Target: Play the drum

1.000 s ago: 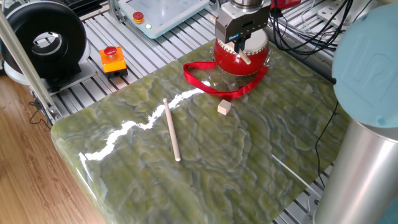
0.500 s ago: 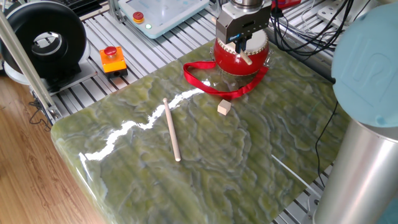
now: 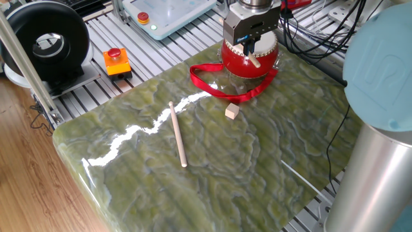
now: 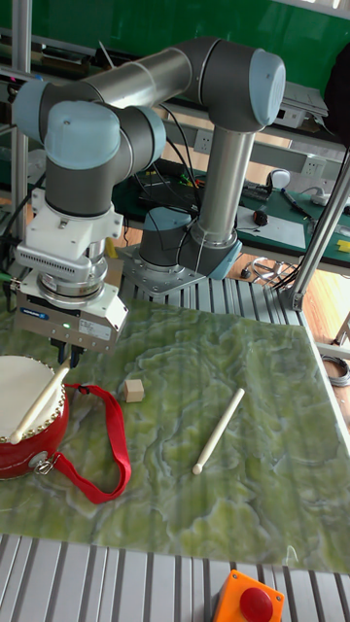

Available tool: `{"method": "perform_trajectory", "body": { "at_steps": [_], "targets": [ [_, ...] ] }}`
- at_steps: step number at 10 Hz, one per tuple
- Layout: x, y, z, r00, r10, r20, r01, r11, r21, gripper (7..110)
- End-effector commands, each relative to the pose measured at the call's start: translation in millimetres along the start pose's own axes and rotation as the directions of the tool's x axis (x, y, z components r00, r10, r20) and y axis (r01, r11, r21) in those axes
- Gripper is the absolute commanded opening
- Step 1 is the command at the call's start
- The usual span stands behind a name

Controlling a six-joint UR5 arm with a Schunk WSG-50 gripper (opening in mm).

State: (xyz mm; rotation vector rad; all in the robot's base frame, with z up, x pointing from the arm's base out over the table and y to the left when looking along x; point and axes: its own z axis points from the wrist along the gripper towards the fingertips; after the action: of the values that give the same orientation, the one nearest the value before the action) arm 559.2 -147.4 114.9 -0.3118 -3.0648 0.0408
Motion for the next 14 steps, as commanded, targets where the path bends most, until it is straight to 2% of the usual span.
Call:
{"method": "perform_trajectory", "body": {
  "at_steps": [1,6,9,11,13,14],
  "targets": [
    [-4.0,-1.0,-1.1,1.0,0.009,0.016,-0.009,1.0,0.0,7],
    [-14.0,7.4,-1.6,0.998,0.004,0.056,-0.003,0.999,-0.033,7],
    [-15.9,5.8,-1.7,0.998,0.009,0.063,-0.007,1.0,-0.027,7],
    [-20.0,-0.8,-1.9,0.997,0.012,0.08,-0.012,1.0,-0.001,7],
    [-18.1,0.8,-1.7,0.997,0.009,0.072,-0.009,1.0,-0.007,7],
    [-12.5,1.6,-1.4,0.999,0.008,0.05,-0.007,1.0,-0.01,7]
  ]
}}
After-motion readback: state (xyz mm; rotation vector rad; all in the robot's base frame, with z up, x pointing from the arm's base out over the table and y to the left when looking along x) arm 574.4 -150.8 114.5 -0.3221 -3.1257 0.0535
